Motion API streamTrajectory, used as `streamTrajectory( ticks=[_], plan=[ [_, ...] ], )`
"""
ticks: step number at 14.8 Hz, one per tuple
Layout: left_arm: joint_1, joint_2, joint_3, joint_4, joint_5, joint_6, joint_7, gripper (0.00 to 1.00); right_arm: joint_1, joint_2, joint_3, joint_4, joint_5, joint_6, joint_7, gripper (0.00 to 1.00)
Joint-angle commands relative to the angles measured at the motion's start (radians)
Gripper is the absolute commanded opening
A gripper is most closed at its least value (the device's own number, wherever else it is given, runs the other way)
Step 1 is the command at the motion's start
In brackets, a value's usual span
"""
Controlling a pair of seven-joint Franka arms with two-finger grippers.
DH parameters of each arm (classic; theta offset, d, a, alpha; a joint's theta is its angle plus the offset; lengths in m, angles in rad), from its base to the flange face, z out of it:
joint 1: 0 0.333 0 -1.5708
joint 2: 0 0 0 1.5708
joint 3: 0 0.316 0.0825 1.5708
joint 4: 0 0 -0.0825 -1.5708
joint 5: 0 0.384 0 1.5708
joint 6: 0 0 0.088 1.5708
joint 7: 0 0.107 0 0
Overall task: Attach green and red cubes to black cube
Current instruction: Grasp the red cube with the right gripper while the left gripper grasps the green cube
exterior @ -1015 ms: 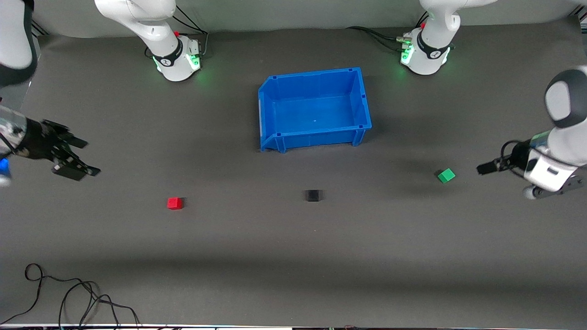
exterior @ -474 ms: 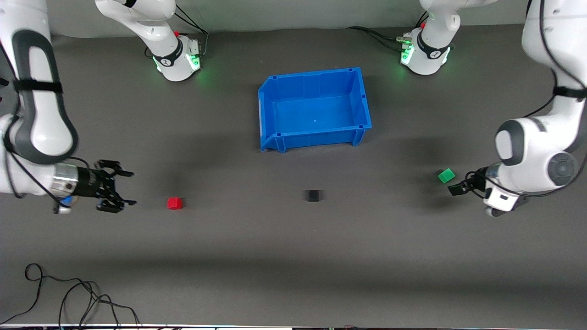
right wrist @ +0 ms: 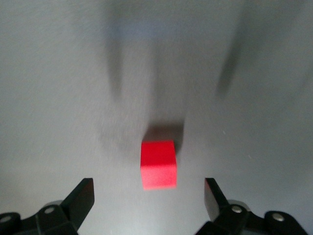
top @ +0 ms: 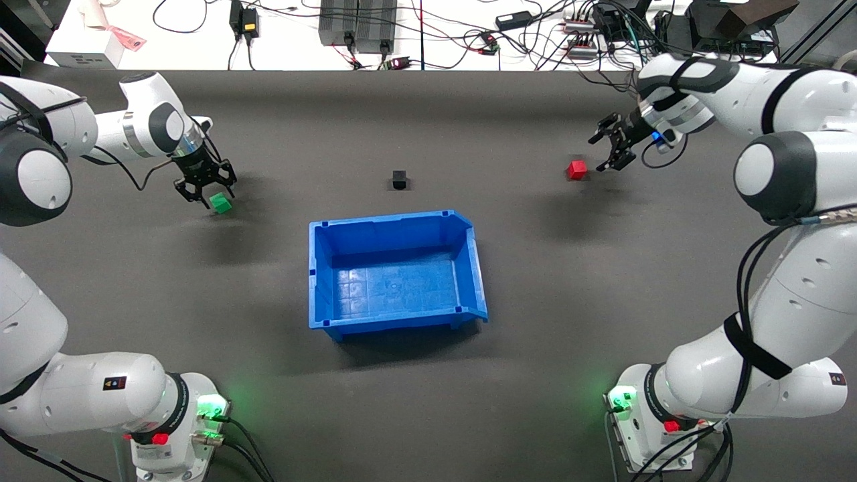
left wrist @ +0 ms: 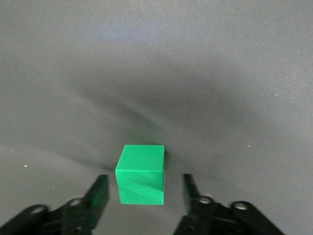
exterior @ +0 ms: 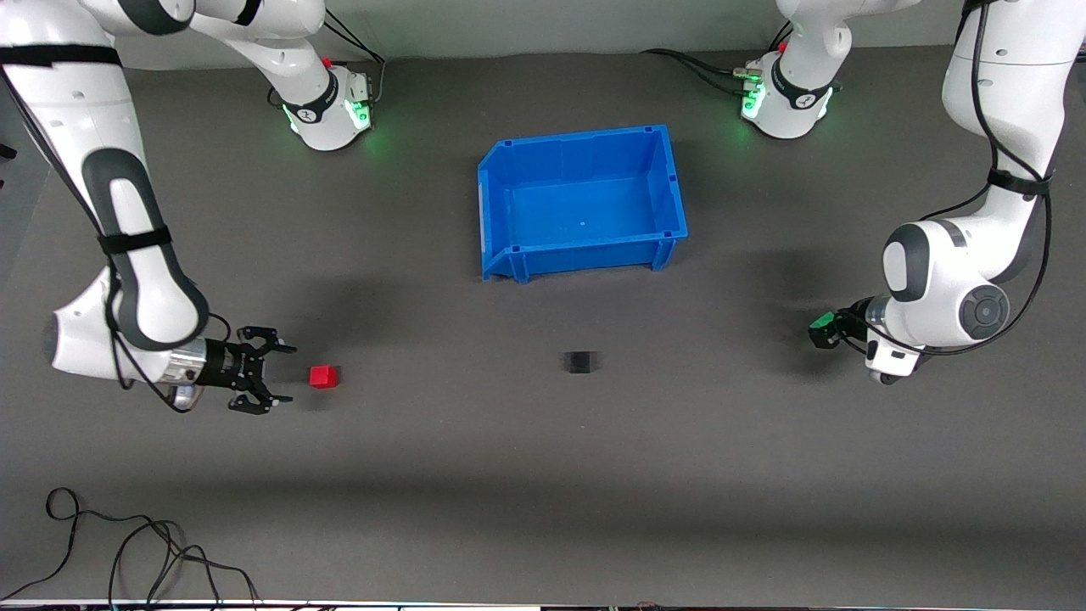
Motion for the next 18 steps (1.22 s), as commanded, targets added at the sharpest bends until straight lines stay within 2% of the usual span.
streamTrajectory(
  ticks=[1, 2, 4, 5, 7, 9, 11, 13, 18],
  plan=[
    [-0.009, -0.012, 0.006, -0.011, 0.028, 0.005, -0.025, 0.45, 0.019, 0.043, 0.002, 0.012, 0.047, 0.062, 0.005, 1.00],
    [-0.007, -0.010, 0.006, -0.008, 0.038, 0.007, -0.023, 0.35, 0.032, 0.051, 0.002, 0.011, 0.048, 0.075, 0.005, 1.00],
    [-0.004, -0.013, 0.006, 0.013, 0.041, -0.013, -0.025, 0.06, 0.040, 0.054, 0.002, 0.011, 0.061, 0.082, 0.006, 1.00],
    [-0.006, -0.015, 0.006, 0.029, 0.041, -0.022, -0.028, 0.00, 0.042, 0.054, 0.002, 0.009, 0.064, 0.082, 0.006, 1.00],
    [-0.010, -0.016, 0.004, 0.082, 0.041, -0.091, -0.063, 0.00, 0.042, 0.060, 0.002, 0.008, 0.064, 0.082, 0.008, 0.95],
    [-0.021, -0.013, -0.003, 0.165, 0.029, -0.175, -0.181, 0.00, 0.042, 0.058, 0.002, 0.008, 0.064, 0.076, 0.005, 0.62],
    [-0.067, 0.001, -0.003, 0.228, 0.024, -0.229, -0.343, 0.00, 0.040, 0.054, 0.002, 0.008, 0.064, 0.073, 0.005, 0.34],
    [-0.116, 0.025, -0.005, 0.277, 0.019, -0.246, -0.498, 0.00, 0.042, 0.046, 0.002, 0.008, 0.064, 0.069, 0.006, 0.24],
    [-0.223, 0.140, -0.005, 0.406, -0.034, -0.248, -0.889, 0.00, 0.054, 0.003, 0.005, 0.044, 0.062, 0.012, 0.054, 0.20]
  ],
)
